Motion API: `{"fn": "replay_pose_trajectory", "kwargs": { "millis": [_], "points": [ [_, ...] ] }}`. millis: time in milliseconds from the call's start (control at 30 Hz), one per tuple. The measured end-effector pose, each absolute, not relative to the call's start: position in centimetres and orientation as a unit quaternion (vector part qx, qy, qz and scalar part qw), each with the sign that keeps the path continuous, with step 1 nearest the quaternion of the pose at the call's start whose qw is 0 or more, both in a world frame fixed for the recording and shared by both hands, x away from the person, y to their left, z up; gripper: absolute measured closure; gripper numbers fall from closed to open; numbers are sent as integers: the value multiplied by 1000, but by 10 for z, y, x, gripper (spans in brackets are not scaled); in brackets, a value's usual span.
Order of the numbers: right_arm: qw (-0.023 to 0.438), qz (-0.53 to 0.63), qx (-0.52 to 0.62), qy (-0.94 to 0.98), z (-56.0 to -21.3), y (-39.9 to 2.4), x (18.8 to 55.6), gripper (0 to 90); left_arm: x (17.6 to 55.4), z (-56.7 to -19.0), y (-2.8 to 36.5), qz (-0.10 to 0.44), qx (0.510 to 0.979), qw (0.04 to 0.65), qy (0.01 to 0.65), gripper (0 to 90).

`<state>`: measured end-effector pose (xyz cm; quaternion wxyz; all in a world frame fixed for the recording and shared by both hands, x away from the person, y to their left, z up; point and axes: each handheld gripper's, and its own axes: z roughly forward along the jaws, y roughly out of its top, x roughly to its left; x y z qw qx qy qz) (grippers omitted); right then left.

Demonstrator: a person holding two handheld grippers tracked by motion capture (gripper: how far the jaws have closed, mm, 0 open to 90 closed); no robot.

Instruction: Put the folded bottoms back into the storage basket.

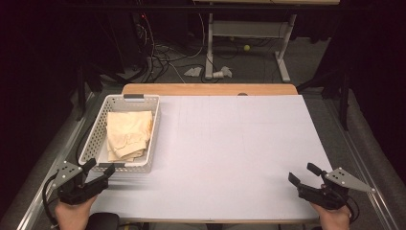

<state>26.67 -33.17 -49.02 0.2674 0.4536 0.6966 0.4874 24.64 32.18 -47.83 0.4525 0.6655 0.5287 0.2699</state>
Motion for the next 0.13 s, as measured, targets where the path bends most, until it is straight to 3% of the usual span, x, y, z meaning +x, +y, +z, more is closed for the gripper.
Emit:
{"fn": "replay_pose_trajectory", "kwargs": {
  "millis": [133],
  "points": [
    [268,487,453,697,-490,-332,267,202,247,-478,322,269,665,454,528,261]
  ]
}}
